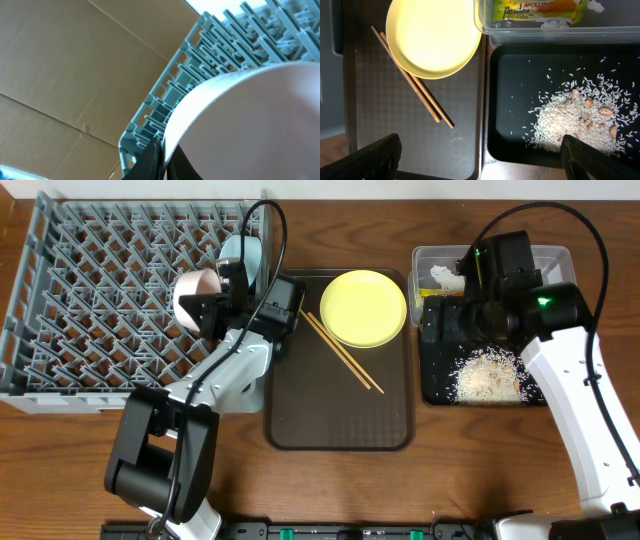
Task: Sort waste into correct bins and load items into the dishwasher
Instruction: 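Lower the pink bowl upright into the rack beside the blue bowl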
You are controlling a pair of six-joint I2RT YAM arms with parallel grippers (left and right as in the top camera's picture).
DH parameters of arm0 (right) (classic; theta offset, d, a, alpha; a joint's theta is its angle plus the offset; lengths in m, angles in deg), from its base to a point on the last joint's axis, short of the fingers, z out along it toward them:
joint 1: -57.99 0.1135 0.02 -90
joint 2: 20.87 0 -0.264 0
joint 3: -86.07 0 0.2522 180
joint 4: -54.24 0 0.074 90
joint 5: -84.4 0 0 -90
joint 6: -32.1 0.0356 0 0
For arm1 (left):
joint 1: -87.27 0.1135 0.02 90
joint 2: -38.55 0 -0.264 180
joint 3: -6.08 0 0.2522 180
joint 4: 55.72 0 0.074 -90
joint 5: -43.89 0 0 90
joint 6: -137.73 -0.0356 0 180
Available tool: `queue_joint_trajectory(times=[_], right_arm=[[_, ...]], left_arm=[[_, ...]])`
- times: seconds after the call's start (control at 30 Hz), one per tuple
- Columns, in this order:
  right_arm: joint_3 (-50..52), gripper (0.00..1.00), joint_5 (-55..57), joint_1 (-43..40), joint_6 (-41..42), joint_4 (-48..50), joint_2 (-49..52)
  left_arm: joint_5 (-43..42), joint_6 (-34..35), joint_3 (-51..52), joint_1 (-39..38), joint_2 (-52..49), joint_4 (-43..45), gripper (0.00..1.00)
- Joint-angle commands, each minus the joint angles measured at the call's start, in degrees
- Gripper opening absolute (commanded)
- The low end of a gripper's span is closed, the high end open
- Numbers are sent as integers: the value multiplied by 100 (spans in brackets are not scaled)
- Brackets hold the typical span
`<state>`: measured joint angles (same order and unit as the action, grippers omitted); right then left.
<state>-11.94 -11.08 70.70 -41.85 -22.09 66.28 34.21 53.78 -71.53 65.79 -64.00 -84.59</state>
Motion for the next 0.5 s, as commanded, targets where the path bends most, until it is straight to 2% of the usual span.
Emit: queue_joint_trajectory(times=[0.0, 0.17, 0.47], right_arm=[[0, 99, 55, -31, -46, -4, 17], [0, 99, 55, -31, -46, -4, 17], [0, 99, 55, -31, -46, -4, 17]], left_arm=[[396, -313, 68, 20, -24, 188, 7], [79, -302, 72, 17, -24, 236, 7], [42, -302, 173, -22, -24, 236, 7]])
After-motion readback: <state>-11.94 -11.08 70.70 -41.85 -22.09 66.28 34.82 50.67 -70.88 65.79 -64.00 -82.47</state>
